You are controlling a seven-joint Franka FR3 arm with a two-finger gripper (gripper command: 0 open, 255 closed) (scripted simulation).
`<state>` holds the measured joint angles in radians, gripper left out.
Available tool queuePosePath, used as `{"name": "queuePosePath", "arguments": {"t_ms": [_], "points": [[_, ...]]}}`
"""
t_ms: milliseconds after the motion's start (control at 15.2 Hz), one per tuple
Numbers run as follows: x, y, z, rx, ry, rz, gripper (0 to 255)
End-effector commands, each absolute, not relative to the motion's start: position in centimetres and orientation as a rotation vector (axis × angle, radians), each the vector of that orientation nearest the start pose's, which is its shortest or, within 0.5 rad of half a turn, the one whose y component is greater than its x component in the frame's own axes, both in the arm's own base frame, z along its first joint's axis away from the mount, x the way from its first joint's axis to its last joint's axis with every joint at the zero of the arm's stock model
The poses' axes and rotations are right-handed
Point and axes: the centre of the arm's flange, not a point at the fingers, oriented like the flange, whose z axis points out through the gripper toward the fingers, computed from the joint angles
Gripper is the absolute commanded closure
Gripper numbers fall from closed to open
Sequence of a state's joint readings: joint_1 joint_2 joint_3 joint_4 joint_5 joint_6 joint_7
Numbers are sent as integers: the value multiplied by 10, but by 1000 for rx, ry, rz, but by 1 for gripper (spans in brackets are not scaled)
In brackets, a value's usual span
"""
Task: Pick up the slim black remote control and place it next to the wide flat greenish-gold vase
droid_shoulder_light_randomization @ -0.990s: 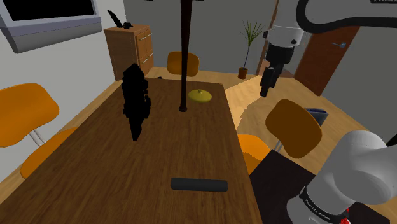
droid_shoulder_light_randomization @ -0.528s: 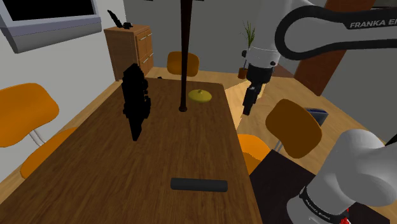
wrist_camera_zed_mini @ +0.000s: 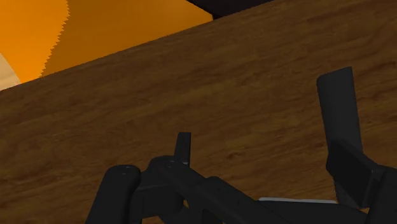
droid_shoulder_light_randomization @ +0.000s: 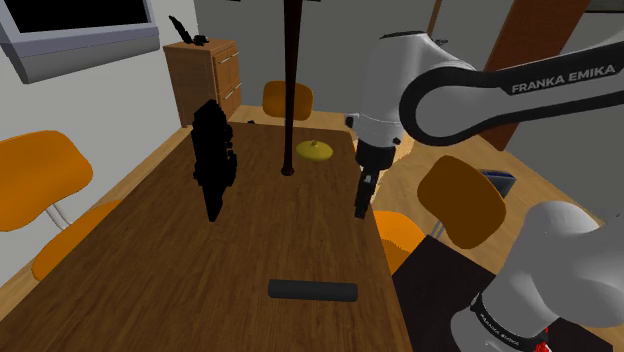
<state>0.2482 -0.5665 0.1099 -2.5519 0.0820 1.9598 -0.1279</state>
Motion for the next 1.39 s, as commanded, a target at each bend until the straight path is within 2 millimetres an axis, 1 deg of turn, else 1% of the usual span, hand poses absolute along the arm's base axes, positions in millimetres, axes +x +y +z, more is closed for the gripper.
{"name": "queuePosePath", "arguments": {"t_ms": [0,330,726,792,1320], "points": [[343,156,439,-3030,-737,46,0],[338,207,402,-2968,-884,52,0],[325,268,358,-2884,-1055,58,0],[323,273,355,-2876,-1069,59,0],[321,275,315,-2876,-1069,59,0]]}}
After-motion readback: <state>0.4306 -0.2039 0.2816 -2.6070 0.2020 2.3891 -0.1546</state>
